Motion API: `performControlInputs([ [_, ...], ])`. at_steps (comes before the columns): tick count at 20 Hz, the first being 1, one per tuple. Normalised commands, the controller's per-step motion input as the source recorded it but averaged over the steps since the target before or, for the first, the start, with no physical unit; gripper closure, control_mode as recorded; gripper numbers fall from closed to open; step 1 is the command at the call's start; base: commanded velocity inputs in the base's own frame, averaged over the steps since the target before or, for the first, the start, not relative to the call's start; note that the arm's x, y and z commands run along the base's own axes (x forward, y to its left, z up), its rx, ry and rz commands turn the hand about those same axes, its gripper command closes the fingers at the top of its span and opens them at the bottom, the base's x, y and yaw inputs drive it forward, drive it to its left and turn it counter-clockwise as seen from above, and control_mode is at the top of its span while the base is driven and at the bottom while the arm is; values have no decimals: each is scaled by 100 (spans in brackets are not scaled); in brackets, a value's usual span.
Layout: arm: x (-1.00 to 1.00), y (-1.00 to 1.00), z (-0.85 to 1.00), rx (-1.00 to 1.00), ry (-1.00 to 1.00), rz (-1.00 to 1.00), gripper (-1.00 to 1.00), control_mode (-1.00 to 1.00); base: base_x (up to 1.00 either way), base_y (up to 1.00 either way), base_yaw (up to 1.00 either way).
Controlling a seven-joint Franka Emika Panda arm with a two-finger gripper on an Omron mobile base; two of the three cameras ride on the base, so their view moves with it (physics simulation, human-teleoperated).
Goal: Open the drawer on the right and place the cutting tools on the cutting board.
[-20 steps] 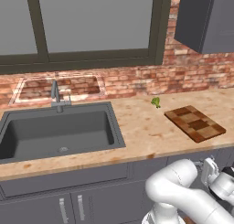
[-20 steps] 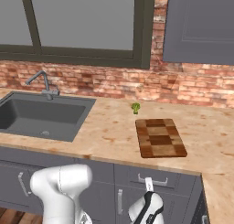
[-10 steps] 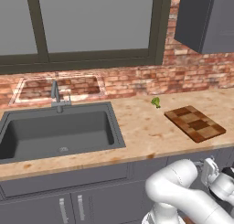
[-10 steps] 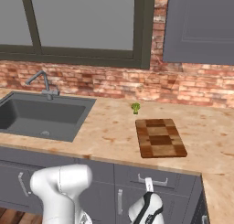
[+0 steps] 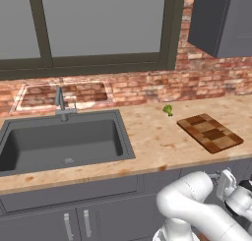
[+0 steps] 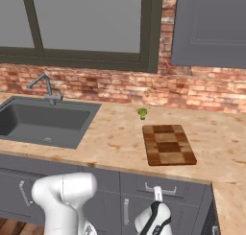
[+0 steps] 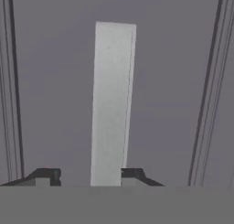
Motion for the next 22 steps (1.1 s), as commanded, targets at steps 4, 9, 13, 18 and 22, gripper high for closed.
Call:
performControlInputs([
  [4, 0, -41, 0, 5, 0, -4, -100, -100, 0, 0, 0],
  [9, -13, -39, 0, 2, 0, -4, -100, -100, 0, 0, 0],
  [13, -35, -43, 0, 2, 0, -4, -100, -100, 0, 0, 0],
  [18, -17, -31, 0, 1, -1, -2, -100, -100, 0, 0, 0],
  [22, 0, -9, 0, 0, -4, 0, -100, -100, 0, 0, 0],
])
